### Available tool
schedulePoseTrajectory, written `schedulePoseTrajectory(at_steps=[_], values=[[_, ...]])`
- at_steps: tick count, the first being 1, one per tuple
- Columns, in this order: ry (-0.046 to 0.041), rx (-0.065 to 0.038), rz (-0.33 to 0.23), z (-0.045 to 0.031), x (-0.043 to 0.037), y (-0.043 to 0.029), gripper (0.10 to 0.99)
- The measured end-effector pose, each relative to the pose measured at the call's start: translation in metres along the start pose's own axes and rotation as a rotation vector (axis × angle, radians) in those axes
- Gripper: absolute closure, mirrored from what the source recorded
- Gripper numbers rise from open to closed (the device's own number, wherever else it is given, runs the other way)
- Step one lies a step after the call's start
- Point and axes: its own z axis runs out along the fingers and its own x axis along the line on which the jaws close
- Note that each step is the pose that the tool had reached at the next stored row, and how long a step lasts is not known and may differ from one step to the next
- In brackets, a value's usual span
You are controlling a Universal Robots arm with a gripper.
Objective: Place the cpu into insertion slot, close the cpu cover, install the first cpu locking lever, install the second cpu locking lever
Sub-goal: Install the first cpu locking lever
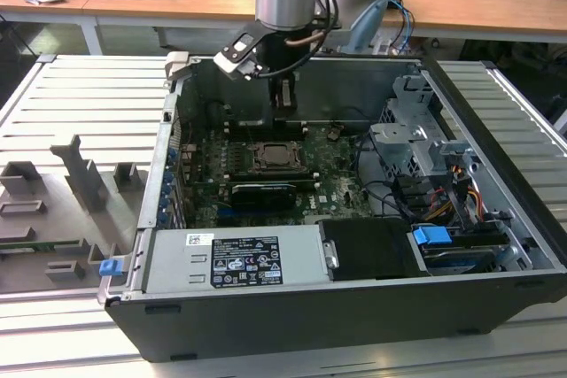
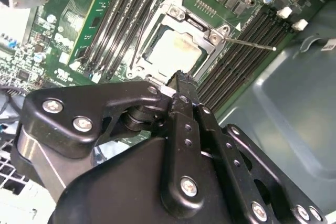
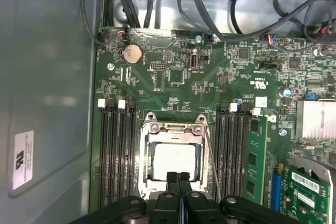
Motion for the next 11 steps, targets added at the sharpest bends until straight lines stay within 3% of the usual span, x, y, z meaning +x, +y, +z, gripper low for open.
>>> schedulePoseTrajectory(at_steps=[6,11], values=[[0.0026,-0.005,-0.167,0.0,0.0,0.0,0.98],[0.0035,-0.006,-0.214,0.0002,0.0,-0.0001,0.98]])
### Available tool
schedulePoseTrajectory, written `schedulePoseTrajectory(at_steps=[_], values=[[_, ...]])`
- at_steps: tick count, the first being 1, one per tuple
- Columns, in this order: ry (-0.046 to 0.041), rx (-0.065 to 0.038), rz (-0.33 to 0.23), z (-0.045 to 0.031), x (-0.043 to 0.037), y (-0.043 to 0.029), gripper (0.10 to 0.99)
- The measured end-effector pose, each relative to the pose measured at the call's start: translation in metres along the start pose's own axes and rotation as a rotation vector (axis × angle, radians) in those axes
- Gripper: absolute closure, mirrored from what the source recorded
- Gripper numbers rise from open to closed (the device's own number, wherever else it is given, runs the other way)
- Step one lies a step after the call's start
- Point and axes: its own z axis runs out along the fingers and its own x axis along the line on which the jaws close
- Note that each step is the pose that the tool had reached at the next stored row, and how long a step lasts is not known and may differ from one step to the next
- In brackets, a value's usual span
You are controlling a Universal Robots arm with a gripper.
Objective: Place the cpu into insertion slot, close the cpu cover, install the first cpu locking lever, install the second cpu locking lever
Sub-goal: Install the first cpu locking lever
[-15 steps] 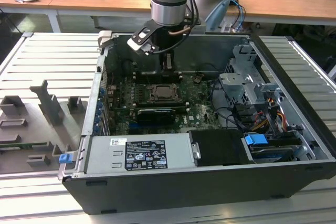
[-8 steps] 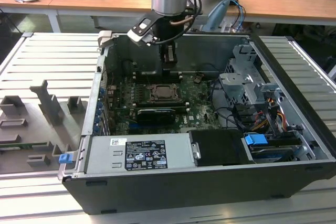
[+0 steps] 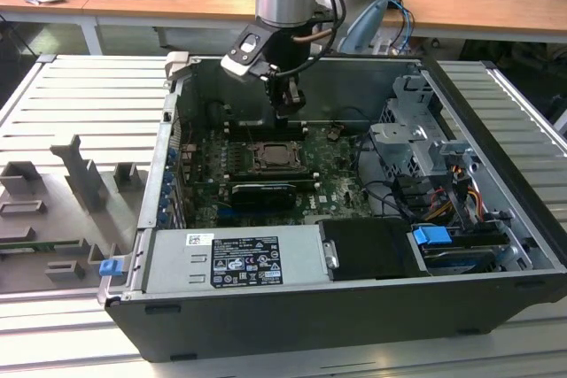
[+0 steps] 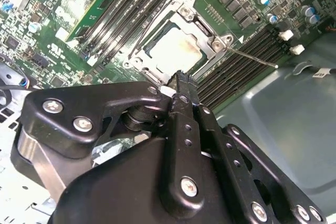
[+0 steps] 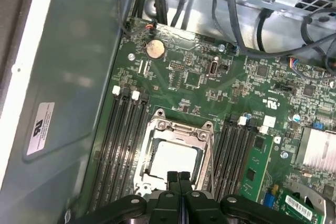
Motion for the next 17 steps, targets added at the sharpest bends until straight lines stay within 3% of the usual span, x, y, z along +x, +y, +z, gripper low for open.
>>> schedulePoseTrajectory(at_steps=[6,17], values=[[0.0017,-0.002,-0.091,0.0004,0.0,0.0,0.98],[0.0047,-0.001,-0.186,0.0014,0.0001,0.0,0.98]])
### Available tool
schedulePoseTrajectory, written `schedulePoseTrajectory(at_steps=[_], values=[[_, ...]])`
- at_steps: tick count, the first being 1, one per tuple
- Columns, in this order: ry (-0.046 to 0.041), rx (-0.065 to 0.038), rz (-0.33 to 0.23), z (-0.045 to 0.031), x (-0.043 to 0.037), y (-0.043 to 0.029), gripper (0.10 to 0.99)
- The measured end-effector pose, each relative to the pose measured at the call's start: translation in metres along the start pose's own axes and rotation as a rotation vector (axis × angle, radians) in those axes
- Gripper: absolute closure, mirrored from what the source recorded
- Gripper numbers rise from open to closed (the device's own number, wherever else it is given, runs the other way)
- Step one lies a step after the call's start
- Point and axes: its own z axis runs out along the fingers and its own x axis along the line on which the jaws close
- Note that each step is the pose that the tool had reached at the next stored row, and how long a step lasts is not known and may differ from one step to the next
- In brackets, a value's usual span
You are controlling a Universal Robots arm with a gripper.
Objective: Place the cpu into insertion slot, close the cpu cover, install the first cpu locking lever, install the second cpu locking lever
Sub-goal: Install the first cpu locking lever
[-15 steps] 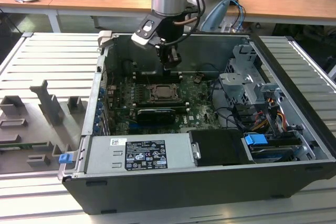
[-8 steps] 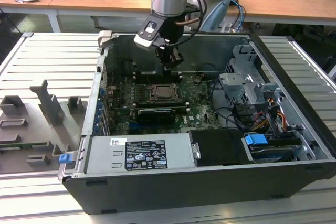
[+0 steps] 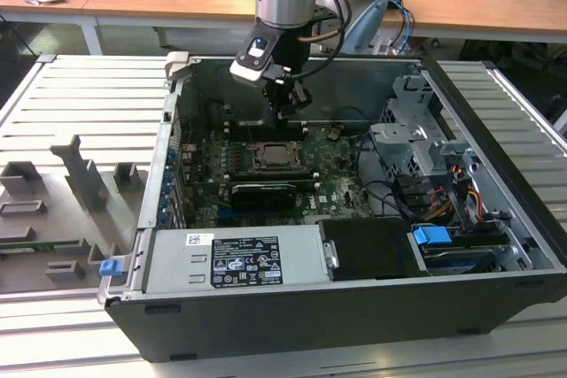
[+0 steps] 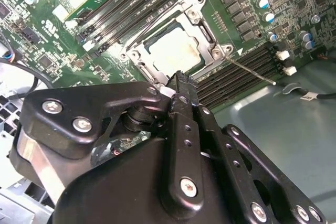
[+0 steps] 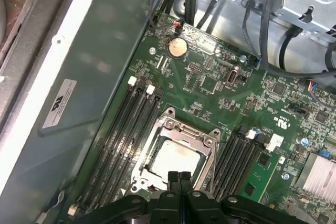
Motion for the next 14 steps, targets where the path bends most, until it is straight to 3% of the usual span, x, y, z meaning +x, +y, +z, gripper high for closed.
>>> schedulePoseTrajectory(at_steps=[7,11,14], values=[[0.0008,-0.001,-0.043,0.0001,0.0,0.0,0.98],[0.0028,-0.003,-0.167,0.0005,0.0,0.0,0.98],[0.0037,-0.005,-0.23,0.0007,0.0,0.0,0.98]])
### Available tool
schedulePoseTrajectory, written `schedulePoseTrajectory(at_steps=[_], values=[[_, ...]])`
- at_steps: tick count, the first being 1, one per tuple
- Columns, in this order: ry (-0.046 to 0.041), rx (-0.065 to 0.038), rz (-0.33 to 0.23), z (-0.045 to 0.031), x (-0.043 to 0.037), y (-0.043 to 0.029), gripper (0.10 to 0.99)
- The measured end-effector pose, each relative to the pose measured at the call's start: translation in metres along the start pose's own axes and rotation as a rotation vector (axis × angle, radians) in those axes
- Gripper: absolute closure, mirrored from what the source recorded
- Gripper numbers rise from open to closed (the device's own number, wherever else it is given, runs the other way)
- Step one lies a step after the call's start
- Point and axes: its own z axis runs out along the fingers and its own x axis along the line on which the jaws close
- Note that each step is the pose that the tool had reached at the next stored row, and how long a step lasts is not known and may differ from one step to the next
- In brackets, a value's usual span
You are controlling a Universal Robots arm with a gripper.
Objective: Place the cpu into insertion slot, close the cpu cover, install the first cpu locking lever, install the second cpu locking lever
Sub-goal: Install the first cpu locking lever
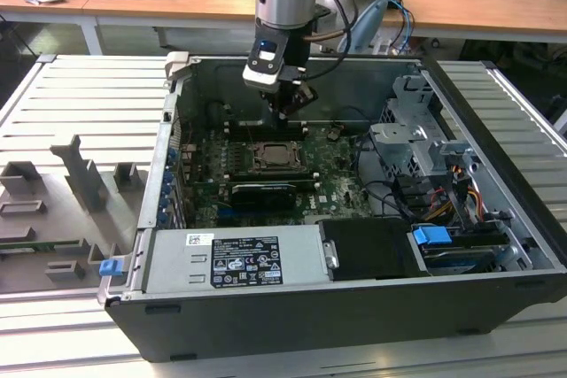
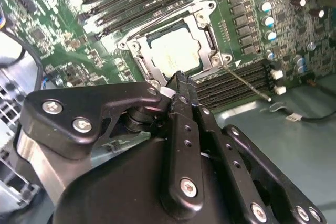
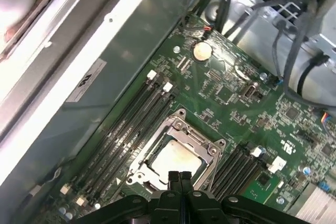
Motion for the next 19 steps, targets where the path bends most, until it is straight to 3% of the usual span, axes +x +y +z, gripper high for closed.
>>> schedulePoseTrajectory(at_steps=[5,19], values=[[0.0019,-0.004,-0.142,0.0001,0.0,0.0,0.98],[0.0054,-0.01,-0.408,0.0002,0.0,0.0,0.98]])
